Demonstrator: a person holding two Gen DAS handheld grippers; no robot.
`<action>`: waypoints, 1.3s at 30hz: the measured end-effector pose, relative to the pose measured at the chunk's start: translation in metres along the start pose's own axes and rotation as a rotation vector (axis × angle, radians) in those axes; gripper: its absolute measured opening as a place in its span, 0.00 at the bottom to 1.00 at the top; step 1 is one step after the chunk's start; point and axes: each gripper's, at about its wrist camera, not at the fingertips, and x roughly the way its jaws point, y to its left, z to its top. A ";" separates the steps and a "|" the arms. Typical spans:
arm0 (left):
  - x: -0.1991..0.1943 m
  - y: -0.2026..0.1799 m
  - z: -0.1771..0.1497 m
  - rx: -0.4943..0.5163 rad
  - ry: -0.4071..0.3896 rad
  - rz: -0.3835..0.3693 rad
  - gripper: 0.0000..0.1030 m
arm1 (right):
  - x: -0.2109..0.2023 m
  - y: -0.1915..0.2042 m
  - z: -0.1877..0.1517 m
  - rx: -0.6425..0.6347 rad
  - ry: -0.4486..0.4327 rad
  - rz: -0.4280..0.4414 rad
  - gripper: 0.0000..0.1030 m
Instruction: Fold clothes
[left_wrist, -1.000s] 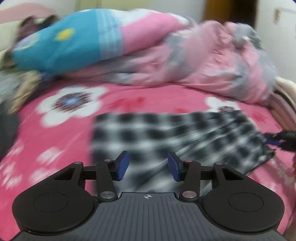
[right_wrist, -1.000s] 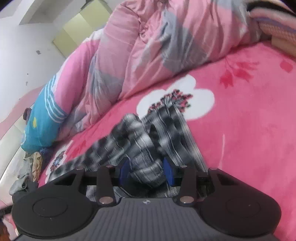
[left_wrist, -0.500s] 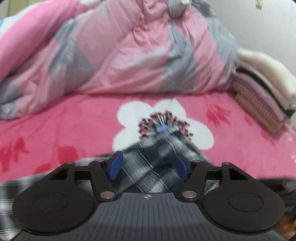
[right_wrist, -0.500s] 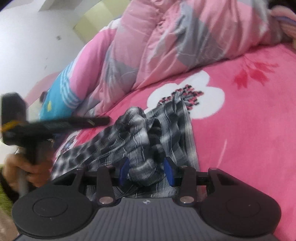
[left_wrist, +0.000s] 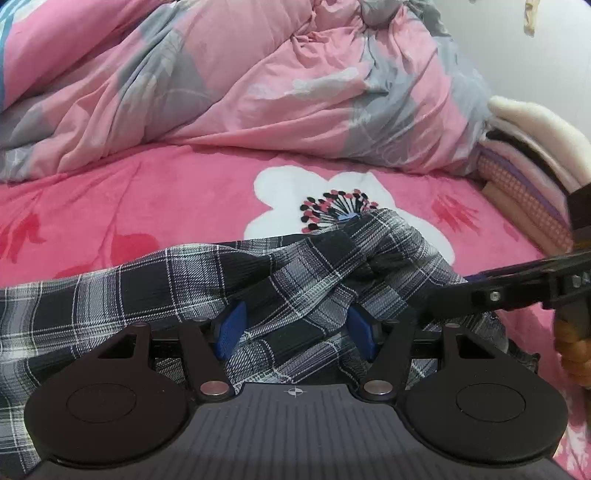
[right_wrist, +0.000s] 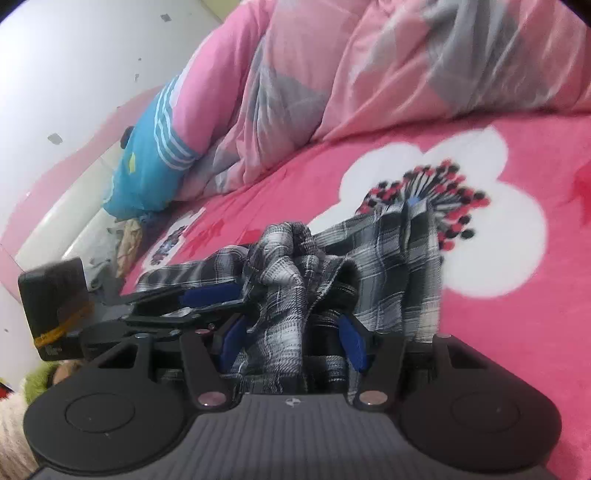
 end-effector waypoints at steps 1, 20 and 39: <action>0.000 -0.001 -0.001 0.010 -0.004 0.000 0.58 | 0.002 -0.003 0.001 0.010 0.003 0.007 0.56; 0.003 -0.007 -0.011 0.071 -0.043 -0.002 0.59 | 0.011 -0.010 0.009 0.032 -0.014 0.150 0.44; 0.001 -0.018 0.000 0.095 -0.066 -0.014 0.58 | 0.012 -0.005 -0.002 0.044 -0.088 0.109 0.12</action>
